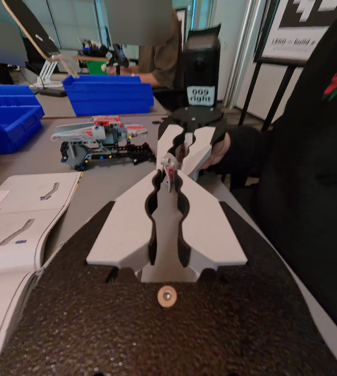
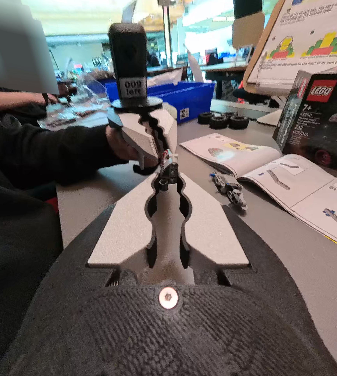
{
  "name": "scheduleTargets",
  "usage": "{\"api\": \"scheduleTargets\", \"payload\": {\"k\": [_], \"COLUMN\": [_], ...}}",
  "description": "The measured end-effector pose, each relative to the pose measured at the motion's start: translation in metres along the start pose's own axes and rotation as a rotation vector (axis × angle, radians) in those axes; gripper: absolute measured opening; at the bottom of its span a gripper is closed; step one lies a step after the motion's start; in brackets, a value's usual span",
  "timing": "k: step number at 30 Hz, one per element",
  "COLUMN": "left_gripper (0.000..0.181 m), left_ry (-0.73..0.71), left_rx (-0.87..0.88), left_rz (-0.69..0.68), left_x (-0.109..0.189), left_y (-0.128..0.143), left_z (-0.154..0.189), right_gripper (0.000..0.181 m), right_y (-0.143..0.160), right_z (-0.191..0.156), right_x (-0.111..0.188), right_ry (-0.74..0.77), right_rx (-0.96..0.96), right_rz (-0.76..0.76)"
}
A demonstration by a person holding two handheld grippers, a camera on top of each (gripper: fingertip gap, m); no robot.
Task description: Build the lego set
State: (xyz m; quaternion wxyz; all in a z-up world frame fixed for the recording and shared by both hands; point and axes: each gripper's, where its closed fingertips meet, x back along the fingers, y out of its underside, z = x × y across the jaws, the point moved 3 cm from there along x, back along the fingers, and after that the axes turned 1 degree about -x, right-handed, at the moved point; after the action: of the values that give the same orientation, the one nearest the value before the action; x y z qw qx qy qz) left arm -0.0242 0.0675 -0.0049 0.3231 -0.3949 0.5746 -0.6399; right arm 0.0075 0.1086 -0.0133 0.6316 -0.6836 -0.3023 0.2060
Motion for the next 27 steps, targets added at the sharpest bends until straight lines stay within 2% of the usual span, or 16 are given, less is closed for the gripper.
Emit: {"api": "scheduleTargets", "payload": {"k": [3, 8, 12, 15, 17, 19, 21, 27], "left_gripper": [0.021, 0.007, 0.0, 0.0, 0.0, 0.0, 0.0, 0.0], "left_ry": [0.014, 0.002, -0.045, -0.121, -0.102, -0.075, -0.084, -0.087], "left_rx": [-0.053, -0.138, -0.102, -0.082, -0.082, -0.071, -0.058, -0.037], "left_rz": [-0.101, -0.221, -0.26, -0.283, -0.355, -0.41, -0.419, -0.451], "left_x": [0.0, 0.008, 0.026, 0.051, 0.068, 0.079, 0.086, 0.094], "left_y": [0.008, 0.022, 0.032, 0.037, 0.048, 0.06, 0.069, 0.08], "left_z": [0.005, 0.005, -0.004, -0.017, -0.016, -0.011, -0.009, -0.008], "right_gripper": [0.014, 0.014, 0.022, 0.025, 0.034, 0.039, 0.044, 0.033], "right_y": [0.011, 0.02, 0.023, 0.023, 0.031, 0.043, 0.051, 0.053], "right_z": [-0.002, -0.005, 0.001, 0.035, 0.063, 0.084, 0.093, 0.094], "right_x": [-0.007, -0.021, -0.029, -0.032, -0.038, -0.043, -0.047, -0.058], "right_ry": [0.015, 0.026, 0.023, 0.175, 0.26, 0.3, 0.283, 0.177], "right_rx": [0.02, 0.124, 0.193, 0.389, 0.545, 0.615, 0.626, 0.58], "right_rz": [-0.105, -0.224, -0.292, -0.395, -0.502, -0.622, -0.68, -0.656]}}
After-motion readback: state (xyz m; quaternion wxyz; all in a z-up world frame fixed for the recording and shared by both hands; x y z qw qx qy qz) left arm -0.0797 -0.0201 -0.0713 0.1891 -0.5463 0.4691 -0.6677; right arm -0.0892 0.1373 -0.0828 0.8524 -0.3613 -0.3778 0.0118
